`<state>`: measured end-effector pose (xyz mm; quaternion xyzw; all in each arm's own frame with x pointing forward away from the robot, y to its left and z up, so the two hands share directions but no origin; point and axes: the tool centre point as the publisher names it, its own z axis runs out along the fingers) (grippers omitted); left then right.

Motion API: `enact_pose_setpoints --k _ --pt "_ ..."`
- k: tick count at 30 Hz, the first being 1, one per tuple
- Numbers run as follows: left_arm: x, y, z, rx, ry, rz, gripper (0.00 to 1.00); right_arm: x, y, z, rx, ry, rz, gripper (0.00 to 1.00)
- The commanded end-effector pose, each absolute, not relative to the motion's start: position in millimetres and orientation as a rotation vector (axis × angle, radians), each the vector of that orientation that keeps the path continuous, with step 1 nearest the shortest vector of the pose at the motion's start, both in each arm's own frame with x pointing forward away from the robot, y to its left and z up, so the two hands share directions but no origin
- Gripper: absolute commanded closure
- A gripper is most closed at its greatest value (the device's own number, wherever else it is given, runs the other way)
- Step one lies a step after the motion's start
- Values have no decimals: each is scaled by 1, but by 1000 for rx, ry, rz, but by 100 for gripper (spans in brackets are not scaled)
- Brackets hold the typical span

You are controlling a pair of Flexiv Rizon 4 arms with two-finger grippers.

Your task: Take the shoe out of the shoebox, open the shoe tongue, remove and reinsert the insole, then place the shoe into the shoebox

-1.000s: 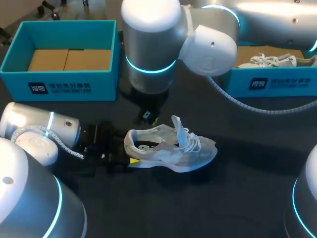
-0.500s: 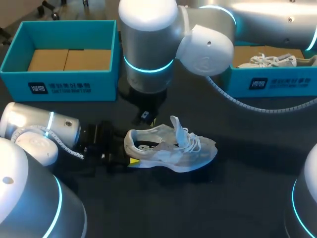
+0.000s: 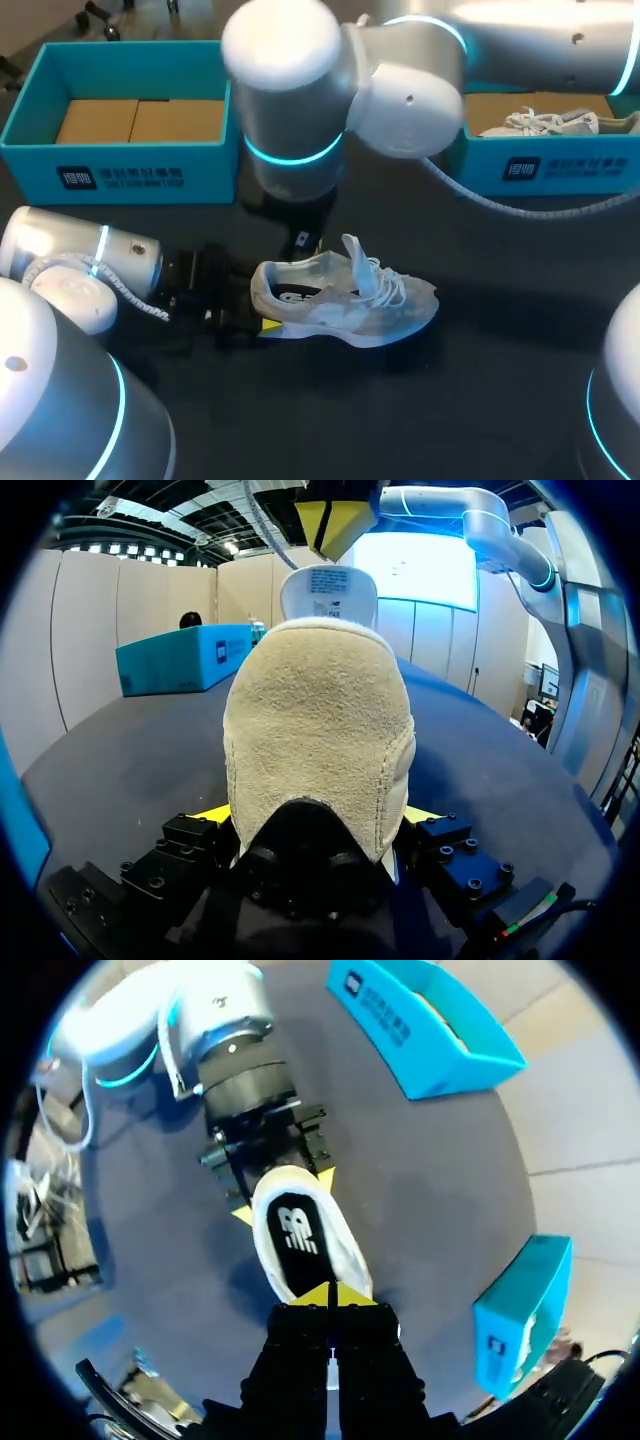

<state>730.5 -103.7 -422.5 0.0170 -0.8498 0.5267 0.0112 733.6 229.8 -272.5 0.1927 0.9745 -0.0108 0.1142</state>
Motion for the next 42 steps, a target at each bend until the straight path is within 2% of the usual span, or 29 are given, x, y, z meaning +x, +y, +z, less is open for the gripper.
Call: enact_pose_setpoints --k 1,18,42 --pt "731 -104 -423 52 -2652 1637 100 730 239 -279 552 2823 -169 100" --pt "731 -104 -423 52 -2652 1637 100 730 239 -279 552 2823 -169 100" --pt "731 -104 -423 52 -2652 1637 100 737 220 -348 478 3009 -48 100"
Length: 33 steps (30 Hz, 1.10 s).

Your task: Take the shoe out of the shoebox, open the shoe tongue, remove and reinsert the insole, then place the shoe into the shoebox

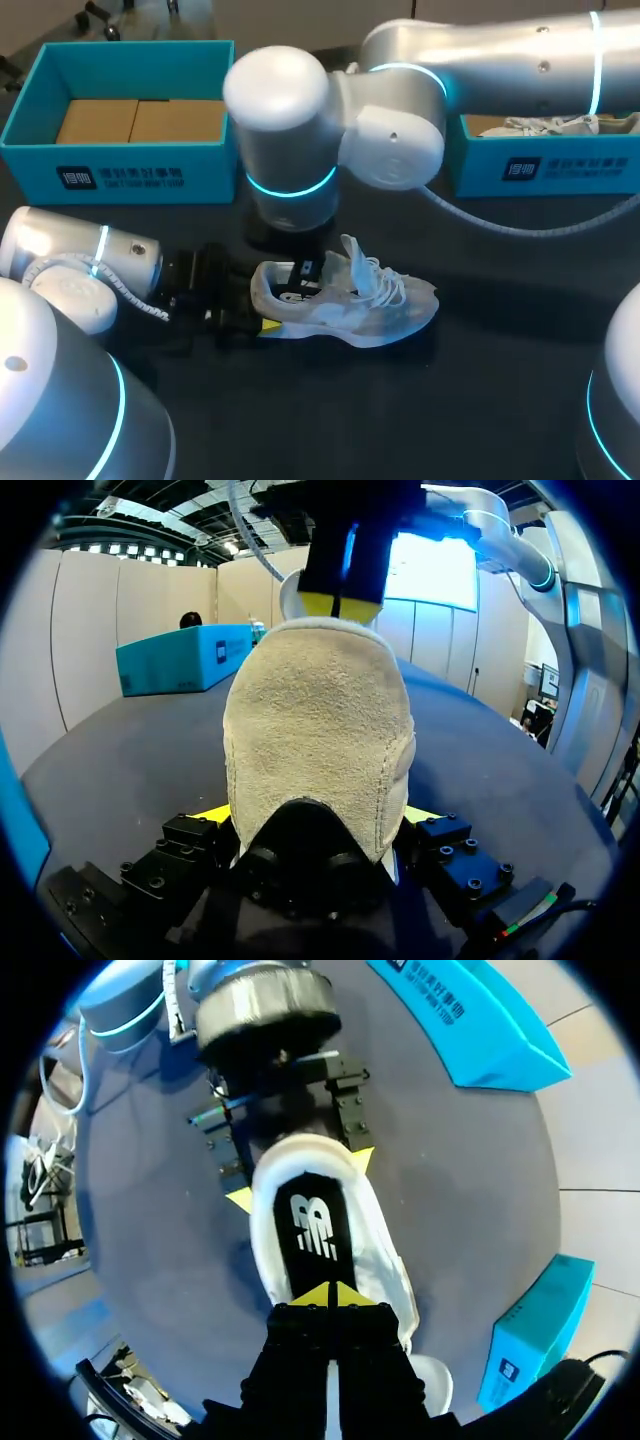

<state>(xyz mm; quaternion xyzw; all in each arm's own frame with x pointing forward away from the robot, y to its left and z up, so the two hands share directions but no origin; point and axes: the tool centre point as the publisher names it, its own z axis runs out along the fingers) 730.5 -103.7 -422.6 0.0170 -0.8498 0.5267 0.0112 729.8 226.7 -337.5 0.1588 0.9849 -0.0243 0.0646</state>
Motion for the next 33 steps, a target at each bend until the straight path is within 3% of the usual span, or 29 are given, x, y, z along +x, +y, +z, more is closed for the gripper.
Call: enact_pose_setpoints --k 1,33 --pt "731 -104 -423 52 -2652 1637 100 738 219 -350 475 3016 -48 100" --pt "731 -104 -423 52 -2652 1637 100 724 215 -387 547 3013 -32 100"
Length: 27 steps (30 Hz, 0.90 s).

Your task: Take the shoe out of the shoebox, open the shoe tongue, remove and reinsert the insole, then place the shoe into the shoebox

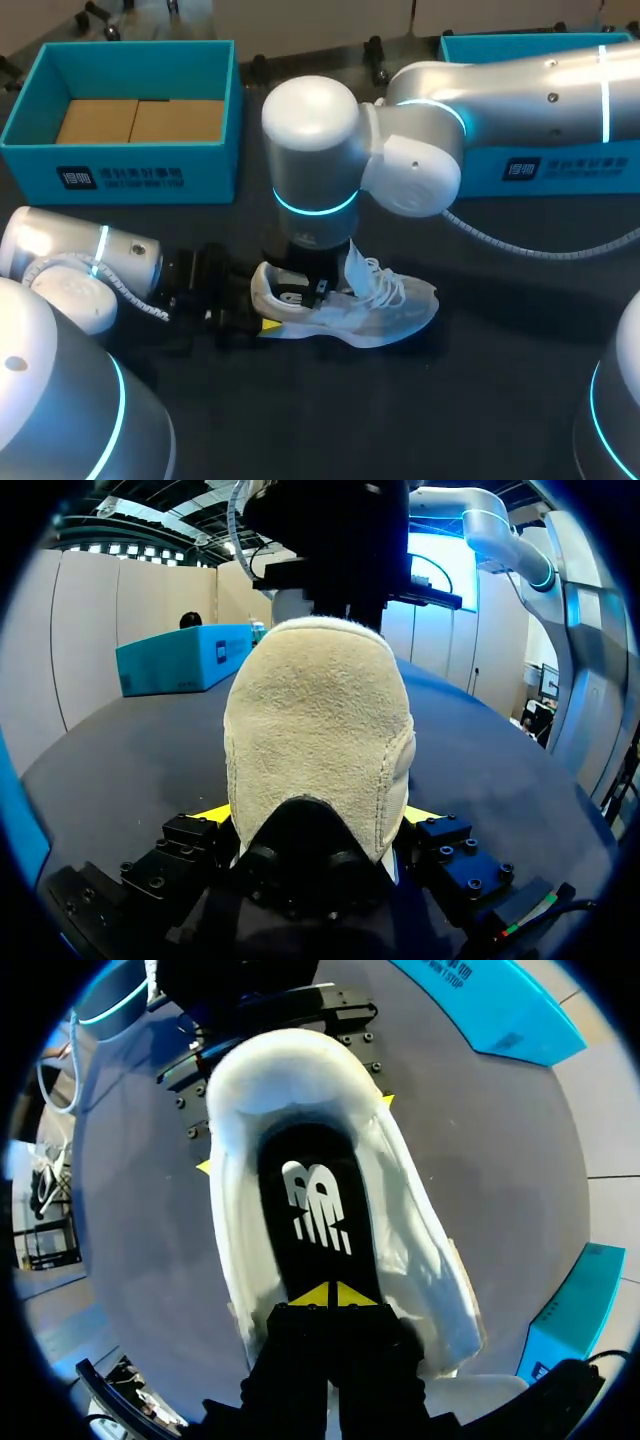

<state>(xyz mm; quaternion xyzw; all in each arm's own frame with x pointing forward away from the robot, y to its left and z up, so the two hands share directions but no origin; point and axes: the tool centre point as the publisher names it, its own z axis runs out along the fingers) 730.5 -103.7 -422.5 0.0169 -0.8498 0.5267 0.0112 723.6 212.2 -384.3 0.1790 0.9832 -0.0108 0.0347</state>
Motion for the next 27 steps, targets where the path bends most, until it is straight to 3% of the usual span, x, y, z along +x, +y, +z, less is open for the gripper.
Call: enact_pose_setpoints --k 1,7,14,27 --pt "731 -104 -423 52 -2652 1637 100 725 216 -385 544 3008 -26 84" --pt "731 -104 -423 52 -2652 1637 100 731 217 -384 533 2993 -23 67" --pt "731 -104 -423 52 -2652 1637 100 734 216 -397 511 3017 0 55" --pt "731 -104 -423 52 -2652 1637 100 741 219 -423 475 3088 30 53"
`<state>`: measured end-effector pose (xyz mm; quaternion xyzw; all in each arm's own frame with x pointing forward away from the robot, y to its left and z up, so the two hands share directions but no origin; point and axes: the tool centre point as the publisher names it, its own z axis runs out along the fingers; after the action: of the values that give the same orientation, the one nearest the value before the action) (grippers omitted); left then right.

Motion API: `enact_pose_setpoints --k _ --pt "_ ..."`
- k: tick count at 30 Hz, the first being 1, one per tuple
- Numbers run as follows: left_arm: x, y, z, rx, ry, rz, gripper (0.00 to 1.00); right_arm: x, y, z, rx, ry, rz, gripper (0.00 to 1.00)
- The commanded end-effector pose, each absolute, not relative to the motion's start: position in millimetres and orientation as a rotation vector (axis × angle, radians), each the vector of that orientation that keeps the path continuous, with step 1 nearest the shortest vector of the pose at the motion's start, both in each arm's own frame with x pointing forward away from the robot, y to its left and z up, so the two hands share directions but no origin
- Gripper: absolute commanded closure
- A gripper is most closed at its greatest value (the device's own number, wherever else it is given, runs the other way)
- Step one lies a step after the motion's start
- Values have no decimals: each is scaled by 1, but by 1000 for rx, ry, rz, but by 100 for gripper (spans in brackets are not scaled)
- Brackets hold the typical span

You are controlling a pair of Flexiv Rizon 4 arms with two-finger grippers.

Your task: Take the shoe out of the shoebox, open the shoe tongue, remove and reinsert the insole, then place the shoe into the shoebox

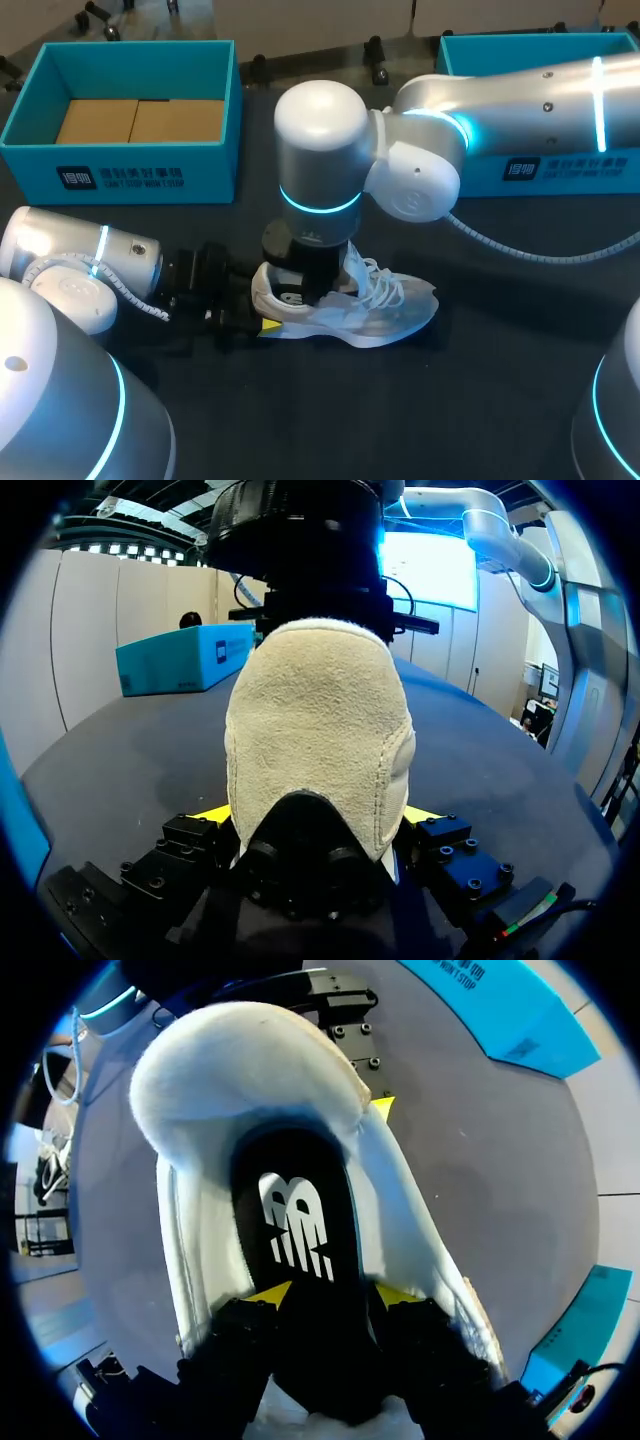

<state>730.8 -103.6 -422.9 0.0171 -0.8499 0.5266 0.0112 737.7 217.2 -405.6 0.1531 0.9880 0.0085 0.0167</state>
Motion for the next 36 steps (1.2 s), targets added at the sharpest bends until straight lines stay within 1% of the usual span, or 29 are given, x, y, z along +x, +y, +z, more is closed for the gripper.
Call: enact_pose_setpoints --k 1,6,9,11,13,18,27,36 --pt "731 -104 -423 52 -2652 1637 100 740 220 -425 476 3094 34 53" --pt "731 -104 -423 52 -2652 1637 100 730 224 -434 487 3120 45 60" --pt "731 -104 -423 52 -2652 1637 100 723 226 -440 514 3130 54 72" --pt "731 -104 -423 52 -2652 1637 100 719 227 -445 529 3135 56 82" --pt "731 -104 -423 52 -2652 1637 100 716 228 -448 538 3142 52 100" --pt "731 -104 -423 52 -2652 1637 100 710 224 -445 551 3145 37 100" --pt "731 -104 -423 52 -2652 1637 100 707 206 -405 580 3067 17 100" --pt "731 -104 -423 52 -2652 1637 100 709 201 -384 585 3025 39 100"
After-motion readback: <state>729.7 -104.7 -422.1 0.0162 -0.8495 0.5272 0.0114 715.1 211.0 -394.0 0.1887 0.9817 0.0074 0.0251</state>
